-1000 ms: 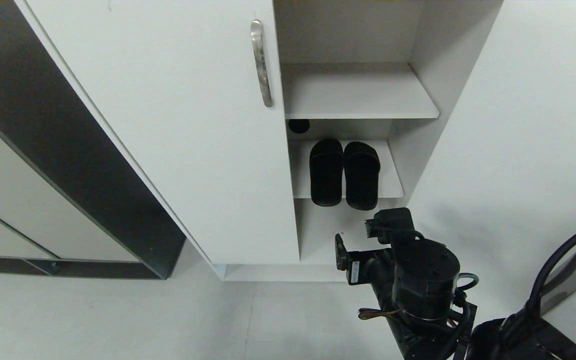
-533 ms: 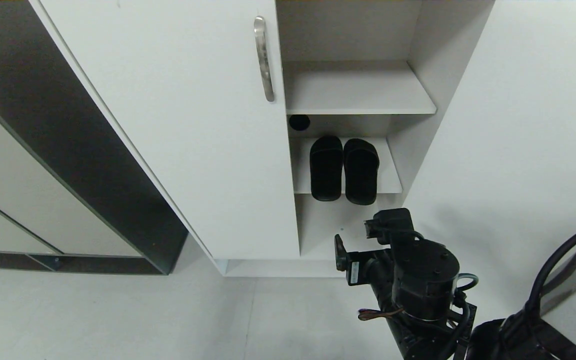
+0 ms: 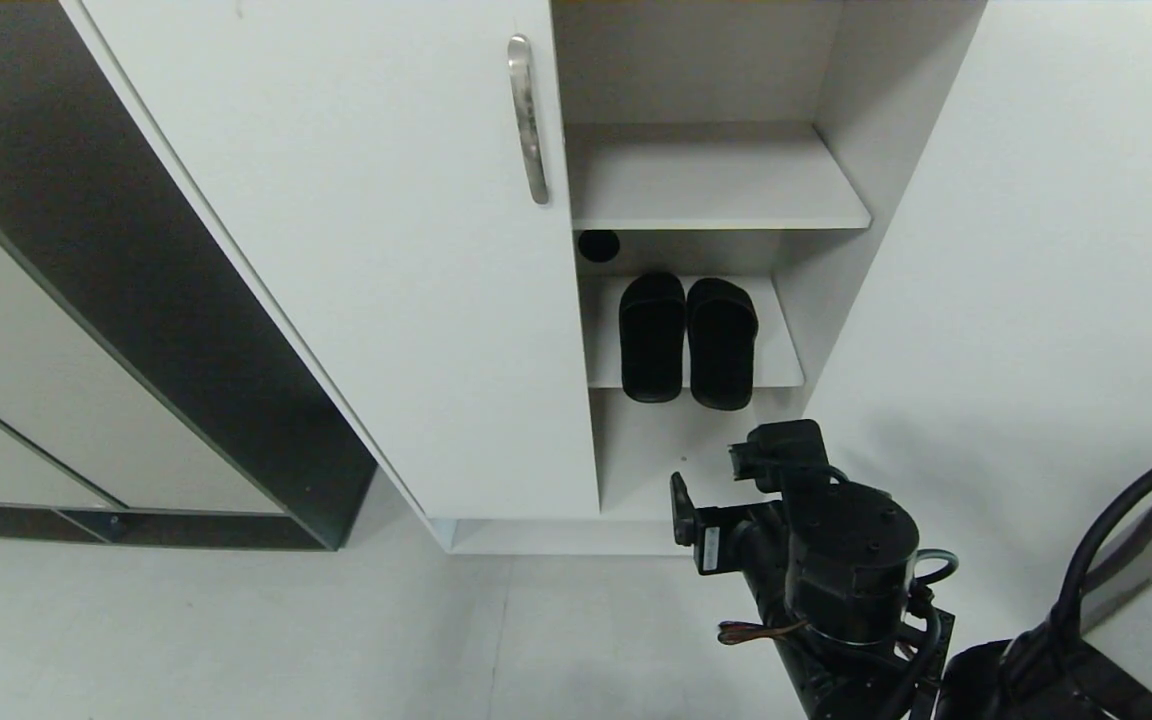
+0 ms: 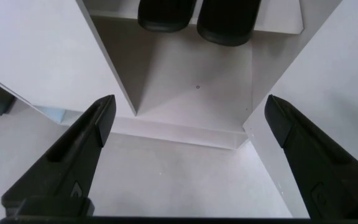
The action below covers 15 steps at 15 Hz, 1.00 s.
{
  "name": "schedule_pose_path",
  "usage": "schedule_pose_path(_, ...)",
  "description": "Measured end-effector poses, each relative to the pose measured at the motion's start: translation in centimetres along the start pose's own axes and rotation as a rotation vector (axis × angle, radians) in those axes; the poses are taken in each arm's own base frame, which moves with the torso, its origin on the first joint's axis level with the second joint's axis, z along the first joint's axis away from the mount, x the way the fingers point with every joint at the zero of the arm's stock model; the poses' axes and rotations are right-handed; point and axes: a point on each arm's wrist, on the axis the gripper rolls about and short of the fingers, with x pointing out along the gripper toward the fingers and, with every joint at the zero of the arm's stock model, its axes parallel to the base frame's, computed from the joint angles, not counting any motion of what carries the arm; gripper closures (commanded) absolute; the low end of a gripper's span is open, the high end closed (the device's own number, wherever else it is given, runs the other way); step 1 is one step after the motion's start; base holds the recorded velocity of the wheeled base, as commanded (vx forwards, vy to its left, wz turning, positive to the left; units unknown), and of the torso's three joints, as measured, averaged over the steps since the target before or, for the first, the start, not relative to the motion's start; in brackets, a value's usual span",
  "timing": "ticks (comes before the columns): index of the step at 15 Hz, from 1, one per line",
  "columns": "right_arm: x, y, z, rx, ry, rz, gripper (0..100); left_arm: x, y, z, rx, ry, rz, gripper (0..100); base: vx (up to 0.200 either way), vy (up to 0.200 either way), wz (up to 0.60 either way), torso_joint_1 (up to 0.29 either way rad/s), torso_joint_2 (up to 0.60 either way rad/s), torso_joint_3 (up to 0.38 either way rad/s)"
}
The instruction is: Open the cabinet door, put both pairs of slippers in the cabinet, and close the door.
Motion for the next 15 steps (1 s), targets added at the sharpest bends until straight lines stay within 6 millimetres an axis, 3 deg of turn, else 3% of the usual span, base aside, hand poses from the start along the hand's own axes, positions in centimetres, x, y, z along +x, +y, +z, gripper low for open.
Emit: schedule_pose_path(15,-0.1,-0.27,-0.53,-0.015,0.016,-0.004,0,0.0,0.0,-0.01,0.0,0.0,0.0,100,0.0,0.0,0.0,0.004,0.0,0.196)
